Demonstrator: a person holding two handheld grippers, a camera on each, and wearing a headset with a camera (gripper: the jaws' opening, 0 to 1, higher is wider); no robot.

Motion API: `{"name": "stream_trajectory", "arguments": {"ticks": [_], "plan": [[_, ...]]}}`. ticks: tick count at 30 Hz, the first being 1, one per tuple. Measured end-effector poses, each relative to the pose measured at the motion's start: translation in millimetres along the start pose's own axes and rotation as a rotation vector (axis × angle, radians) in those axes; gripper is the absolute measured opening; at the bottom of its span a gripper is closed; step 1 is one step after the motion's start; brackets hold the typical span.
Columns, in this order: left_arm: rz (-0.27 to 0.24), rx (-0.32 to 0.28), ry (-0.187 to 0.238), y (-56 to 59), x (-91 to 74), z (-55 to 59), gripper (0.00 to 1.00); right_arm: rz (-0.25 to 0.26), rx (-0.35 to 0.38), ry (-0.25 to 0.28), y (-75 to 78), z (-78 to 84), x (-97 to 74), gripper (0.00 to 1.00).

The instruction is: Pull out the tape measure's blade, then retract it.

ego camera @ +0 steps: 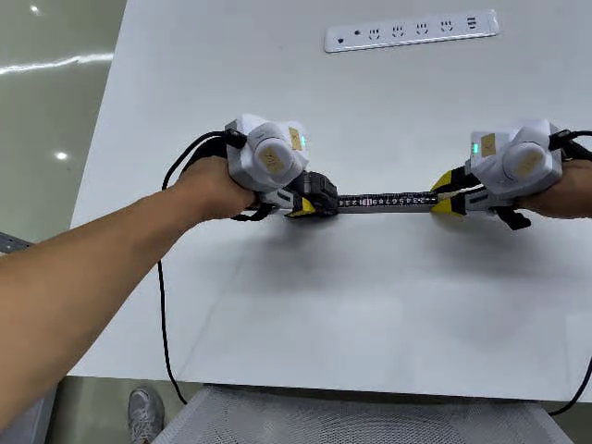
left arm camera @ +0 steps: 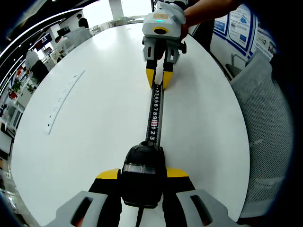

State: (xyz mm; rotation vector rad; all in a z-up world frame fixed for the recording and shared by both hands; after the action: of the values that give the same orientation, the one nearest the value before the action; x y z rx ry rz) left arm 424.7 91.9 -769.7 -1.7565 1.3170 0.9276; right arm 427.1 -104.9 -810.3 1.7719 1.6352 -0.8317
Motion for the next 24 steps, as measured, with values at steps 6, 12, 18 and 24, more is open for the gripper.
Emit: {"name": "stream_trajectory", "arguments": {"ticks": [6,12,18,24], "plan": [[-0.001,0.0,0.002,-0.4,-0.1,0.7,0.29,0.006,0.009,-0.007,1.6,5.4,-5.8,0.09],[0.0,0.0,0.003,-0.4,-0.5,0.6,0.29,0.007,0.011,-0.021,3.2,14.3,-13.6,0.09],[0.002,0.0,0.004,-0.6,-0.2,0.5,0.29,0.023,0.025,-0.042,7.2,31.2,-27.9,0.09],[0.004,0.001,0.003,-0.3,0.0,-0.1,0.29,0.03,0.028,-0.058,8.8,42.2,-35.0,0.09]]}}
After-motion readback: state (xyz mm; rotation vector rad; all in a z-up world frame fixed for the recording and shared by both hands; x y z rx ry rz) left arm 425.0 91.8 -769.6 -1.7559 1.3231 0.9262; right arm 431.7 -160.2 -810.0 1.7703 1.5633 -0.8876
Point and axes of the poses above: the centre of the closed fingertips' face, and the gripper's own axes: x roughly forward along the fingers, y roughly to its right, z roughly out of its underside, the point moved 3 cm from there along -x, roughly backward along the fingers, and after that the axes turned 3 degrees about x, right-handed, at the moved point
